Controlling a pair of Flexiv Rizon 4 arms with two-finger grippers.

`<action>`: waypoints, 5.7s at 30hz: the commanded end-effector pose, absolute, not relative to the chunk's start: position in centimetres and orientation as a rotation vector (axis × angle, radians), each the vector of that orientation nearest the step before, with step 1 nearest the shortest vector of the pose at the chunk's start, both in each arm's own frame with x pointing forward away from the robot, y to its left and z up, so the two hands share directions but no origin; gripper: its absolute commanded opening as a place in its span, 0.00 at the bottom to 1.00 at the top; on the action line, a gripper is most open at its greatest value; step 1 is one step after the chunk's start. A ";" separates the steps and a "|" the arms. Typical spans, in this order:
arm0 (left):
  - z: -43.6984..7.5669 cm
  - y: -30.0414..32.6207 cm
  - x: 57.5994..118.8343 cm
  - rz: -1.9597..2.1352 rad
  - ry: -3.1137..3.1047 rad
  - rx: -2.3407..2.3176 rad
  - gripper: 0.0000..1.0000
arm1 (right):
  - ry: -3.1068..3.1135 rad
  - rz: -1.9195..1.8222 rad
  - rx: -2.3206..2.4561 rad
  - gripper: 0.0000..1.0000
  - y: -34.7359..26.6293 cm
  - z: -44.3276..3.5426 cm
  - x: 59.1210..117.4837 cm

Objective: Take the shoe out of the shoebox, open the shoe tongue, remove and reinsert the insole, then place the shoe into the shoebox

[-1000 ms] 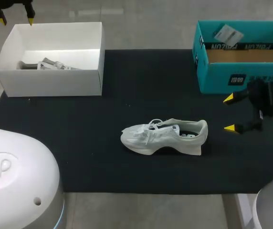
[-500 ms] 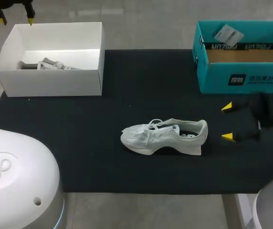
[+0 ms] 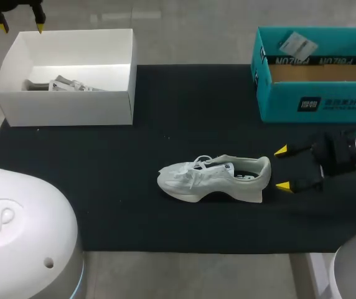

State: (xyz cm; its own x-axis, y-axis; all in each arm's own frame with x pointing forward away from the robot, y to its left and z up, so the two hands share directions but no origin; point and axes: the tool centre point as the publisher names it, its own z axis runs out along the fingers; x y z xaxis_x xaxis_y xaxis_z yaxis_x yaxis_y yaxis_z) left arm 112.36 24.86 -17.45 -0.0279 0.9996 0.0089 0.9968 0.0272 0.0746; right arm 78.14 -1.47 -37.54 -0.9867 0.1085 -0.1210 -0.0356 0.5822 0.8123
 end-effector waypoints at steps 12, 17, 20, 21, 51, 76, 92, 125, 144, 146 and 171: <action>-17.4 24.9 112.3 0.095 2.218 2.160 1.00 | 2.661 1.465 0.105 1.00 2.8 -40.6 79.0; -17.4 24.9 112.3 0.095 2.218 2.160 1.00 | 2.656 1.493 0.120 1.00 3.9 -41.3 78.8; -17.4 24.9 112.3 0.095 2.218 2.160 1.00 | 2.654 1.506 0.120 1.00 4.6 -41.7 78.8; -17.4 24.9 112.3 0.095 2.218 2.160 1.00 | 2.652 1.512 0.119 1.00 4.9 -41.9 78.9; -17.4 24.9 112.3 0.095 2.218 2.160 1.00 | 2.662 1.532 0.198 0.00 5.6 -43.9 78.8; -16.9 24.9 111.4 -0.072 2.457 1.986 1.00 | 2.662 1.532 0.198 0.00 5.6 -43.9 78.8; -15.0 21.5 102.1 0.034 3.055 0.439 1.00 | 2.662 1.532 0.198 0.00 5.6 -43.9 78.8; -15.8 9.4 96.8 -0.242 3.190 -0.397 1.00 | 2.662 1.532 0.198 0.00 5.6 -43.9 78.8; -18.7 -3.6 90.6 -0.148 2.821 -1.333 1.00 | 2.662 1.532 0.198 0.00 5.6 -43.9 78.8; -19.0 -5.3 89.8 -0.149 2.832 -1.308 1.00 | 2.662 1.532 0.198 0.00 5.6 -43.9 78.8; -20.2 -11.7 83.4 -0.133 2.907 -1.107 1.00 | 2.662 1.532 0.198 0.00 5.6 -43.9 78.8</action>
